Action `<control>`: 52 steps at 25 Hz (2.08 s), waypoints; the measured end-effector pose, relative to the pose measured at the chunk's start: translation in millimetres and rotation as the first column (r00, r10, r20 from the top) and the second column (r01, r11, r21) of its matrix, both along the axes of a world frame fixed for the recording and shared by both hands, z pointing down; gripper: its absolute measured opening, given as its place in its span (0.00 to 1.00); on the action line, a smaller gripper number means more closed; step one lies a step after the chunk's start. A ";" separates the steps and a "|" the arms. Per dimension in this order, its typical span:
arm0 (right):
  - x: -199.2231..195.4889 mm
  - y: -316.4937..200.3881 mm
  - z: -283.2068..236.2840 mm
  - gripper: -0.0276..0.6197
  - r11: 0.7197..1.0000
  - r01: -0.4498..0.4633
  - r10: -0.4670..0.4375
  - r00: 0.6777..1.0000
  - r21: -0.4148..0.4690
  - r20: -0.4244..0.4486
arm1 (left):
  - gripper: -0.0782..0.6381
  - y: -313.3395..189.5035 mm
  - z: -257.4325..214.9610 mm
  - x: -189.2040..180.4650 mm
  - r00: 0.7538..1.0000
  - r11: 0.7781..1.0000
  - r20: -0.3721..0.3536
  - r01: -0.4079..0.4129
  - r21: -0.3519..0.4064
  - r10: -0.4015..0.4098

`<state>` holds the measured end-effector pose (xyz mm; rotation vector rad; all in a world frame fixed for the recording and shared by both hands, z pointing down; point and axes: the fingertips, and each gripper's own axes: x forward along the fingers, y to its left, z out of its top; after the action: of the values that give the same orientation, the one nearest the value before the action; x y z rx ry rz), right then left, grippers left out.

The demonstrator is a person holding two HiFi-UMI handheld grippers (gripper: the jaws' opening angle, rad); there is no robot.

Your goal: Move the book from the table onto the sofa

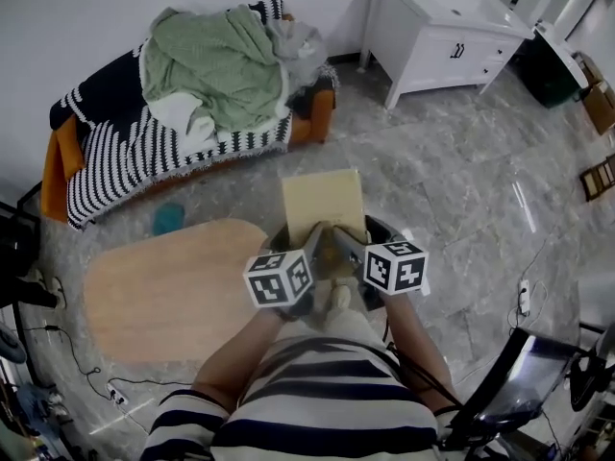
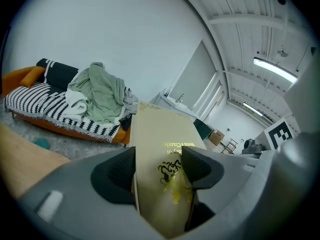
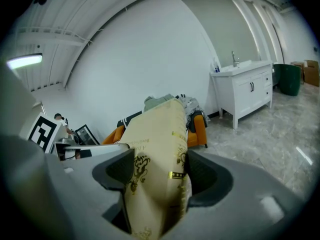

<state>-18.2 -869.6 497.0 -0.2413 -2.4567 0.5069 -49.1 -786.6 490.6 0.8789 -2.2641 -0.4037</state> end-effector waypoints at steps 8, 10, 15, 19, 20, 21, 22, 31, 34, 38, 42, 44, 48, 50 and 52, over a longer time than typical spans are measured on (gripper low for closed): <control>-28.6 -44.0 -2.1 0.55 0.998 0.068 -0.068 0.998 0.005 0.004 | 0.52 -41.8 -1.4 -22.5 0.998 0.998 0.008 0.065 0.001 -0.065; -34.5 -51.5 -2.6 0.55 0.997 0.083 -0.083 0.996 0.004 0.006 | 0.52 -48.9 -2.3 -27.3 0.997 0.997 0.012 0.080 0.000 -0.080; -47.8 -60.1 -0.1 0.55 0.993 0.120 -0.120 0.993 0.000 0.007 | 0.52 -56.9 0.4 -37.2 0.993 0.993 0.015 0.118 -0.004 -0.118; -60.1 -56.6 3.9 0.54 0.989 0.149 -0.149 0.989 -0.007 0.001 | 0.52 -52.7 3.7 -47.4 0.989 0.989 0.012 0.146 -0.008 -0.146; -65.5 -55.0 4.0 0.54 0.988 0.156 -0.156 0.988 -0.004 0.000 | 0.52 -50.8 4.0 -52.2 0.988 0.988 0.011 0.155 -0.006 -0.155; -71.5 -53.2 3.8 0.54 0.987 0.162 -0.162 0.987 -0.001 0.001 | 0.52 -48.7 4.1 -57.7 0.986 0.987 0.012 0.164 -0.004 -0.164; -77.7 -51.5 3.7 0.54 0.986 0.167 -0.167 0.986 0.001 0.002 | 0.52 -46.9 4.2 -63.4 0.985 0.985 0.013 0.170 -0.003 -0.170; -139.6 -40.7 0.4 0.54 0.981 0.195 -0.195 0.981 0.008 0.003 | 0.52 -35.8 1.6 -122.9 0.981 0.981 0.016 0.192 0.006 -0.192; -162.0 -35.7 -0.1 0.54 0.979 0.204 -0.204 0.979 0.011 -0.002 | 0.52 -30.7 1.3 -144.7 0.980 0.980 0.008 0.199 0.008 -0.199; -191.0 -29.1 1.0 0.54 0.976 0.217 -0.217 0.976 0.011 -0.011 | 0.52 -23.6 2.7 -172.5 0.978 0.978 0.001 0.210 0.007 -0.210; -217.0 -20.3 1.9 0.54 0.974 0.228 -0.228 0.974 0.011 -0.011 | 0.52 -14.8 3.7 -197.6 0.976 0.976 -0.001 0.219 0.007 -0.219; -228.2 -15.7 2.7 0.54 0.973 0.232 -0.232 0.973 0.010 -0.013 | 0.52 -10.1 4.4 -208.6 0.975 0.975 -0.003 0.224 0.007 -0.224; -247.5 -4.3 5.4 0.54 0.971 0.237 -0.237 0.971 0.008 -0.019 | 0.52 1.4 7.4 -227.3 0.973 0.973 -0.010 0.230 0.008 -0.230; -256.3 0.9 7.2 0.54 0.971 0.240 -0.239 0.971 0.006 -0.021 | 0.52 6.7 8.8 -235.9 0.973 0.973 -0.011 0.232 0.009 -0.232; -263.9 5.7 8.8 0.54 0.969 0.245 -0.245 0.969 0.006 -0.023 | 0.51 11.9 10.3 -243.0 0.971 0.971 -0.010 0.237 0.010 -0.237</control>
<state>-282.1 -863.9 505.8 -0.5256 -2.3640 0.3887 -292.1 -774.7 500.9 0.6108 -2.3687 -0.5266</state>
